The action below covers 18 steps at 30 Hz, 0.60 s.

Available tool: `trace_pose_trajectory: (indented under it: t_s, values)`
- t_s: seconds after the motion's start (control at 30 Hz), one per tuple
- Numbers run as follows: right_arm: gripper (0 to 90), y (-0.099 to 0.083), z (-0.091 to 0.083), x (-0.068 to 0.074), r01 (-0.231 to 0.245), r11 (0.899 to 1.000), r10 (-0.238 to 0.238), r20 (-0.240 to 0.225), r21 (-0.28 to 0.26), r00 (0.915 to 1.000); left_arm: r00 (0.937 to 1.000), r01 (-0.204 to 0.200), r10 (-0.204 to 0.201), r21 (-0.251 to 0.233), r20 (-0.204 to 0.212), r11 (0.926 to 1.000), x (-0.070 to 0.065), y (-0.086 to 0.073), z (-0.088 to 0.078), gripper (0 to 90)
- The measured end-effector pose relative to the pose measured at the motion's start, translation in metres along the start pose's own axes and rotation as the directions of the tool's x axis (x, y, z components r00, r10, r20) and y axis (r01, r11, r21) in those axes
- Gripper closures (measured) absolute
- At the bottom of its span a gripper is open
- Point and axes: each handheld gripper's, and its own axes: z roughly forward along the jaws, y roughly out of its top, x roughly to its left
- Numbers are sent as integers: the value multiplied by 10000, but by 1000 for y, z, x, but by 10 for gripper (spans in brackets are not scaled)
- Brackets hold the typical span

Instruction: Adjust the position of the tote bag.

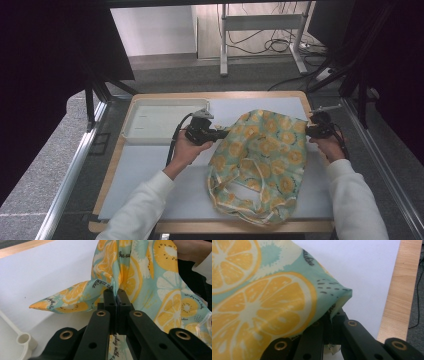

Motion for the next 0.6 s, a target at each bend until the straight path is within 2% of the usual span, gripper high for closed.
trace_pose_trajectory:
  t_s: [0.53, 0.6]
  values:
    - [885, -5, -4, 3, 168, 9997, -170, -107, -201, 9998, 9993, 215, -214, 15, -322, 9998, 10, 2, 7, 884]
    - [828, -6, -5, 3, 174, 9995, -175, -52, -271, 9998, 9990, 140, -142, -63, -422, 9999, 11, 2, 7, 850]
